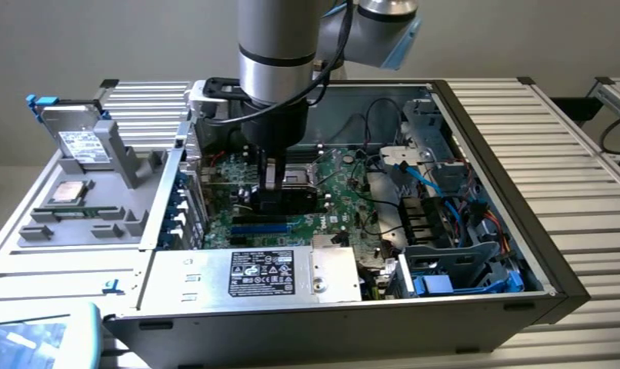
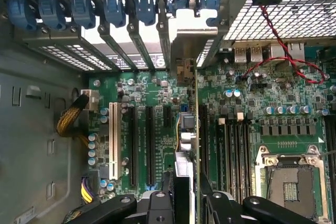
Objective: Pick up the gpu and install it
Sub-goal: 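Insert the gpu into the slot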
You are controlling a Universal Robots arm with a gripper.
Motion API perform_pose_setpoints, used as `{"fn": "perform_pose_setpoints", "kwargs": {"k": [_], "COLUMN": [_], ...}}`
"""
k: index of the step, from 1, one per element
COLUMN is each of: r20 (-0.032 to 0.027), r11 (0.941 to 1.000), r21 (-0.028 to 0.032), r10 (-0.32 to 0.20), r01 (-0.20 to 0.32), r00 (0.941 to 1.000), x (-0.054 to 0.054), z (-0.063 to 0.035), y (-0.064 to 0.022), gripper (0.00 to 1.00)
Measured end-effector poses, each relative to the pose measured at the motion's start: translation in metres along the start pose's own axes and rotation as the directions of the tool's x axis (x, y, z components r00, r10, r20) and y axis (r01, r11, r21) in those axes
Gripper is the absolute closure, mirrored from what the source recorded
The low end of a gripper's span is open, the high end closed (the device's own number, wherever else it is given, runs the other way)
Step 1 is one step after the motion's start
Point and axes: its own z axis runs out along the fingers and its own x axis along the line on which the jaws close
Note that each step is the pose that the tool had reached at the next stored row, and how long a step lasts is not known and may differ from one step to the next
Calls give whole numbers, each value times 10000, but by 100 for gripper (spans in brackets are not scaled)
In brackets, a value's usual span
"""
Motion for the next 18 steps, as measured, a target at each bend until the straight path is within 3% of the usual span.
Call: {"fn": "perform_pose_setpoints", "kwargs": {"k": [18], "r20": [6], "r11": [10000], "r21": [40], "r10": [3], "r01": [-3], "r00": [10000], "x": [-4], "z": [15], "y": [17], "gripper": [72]}}
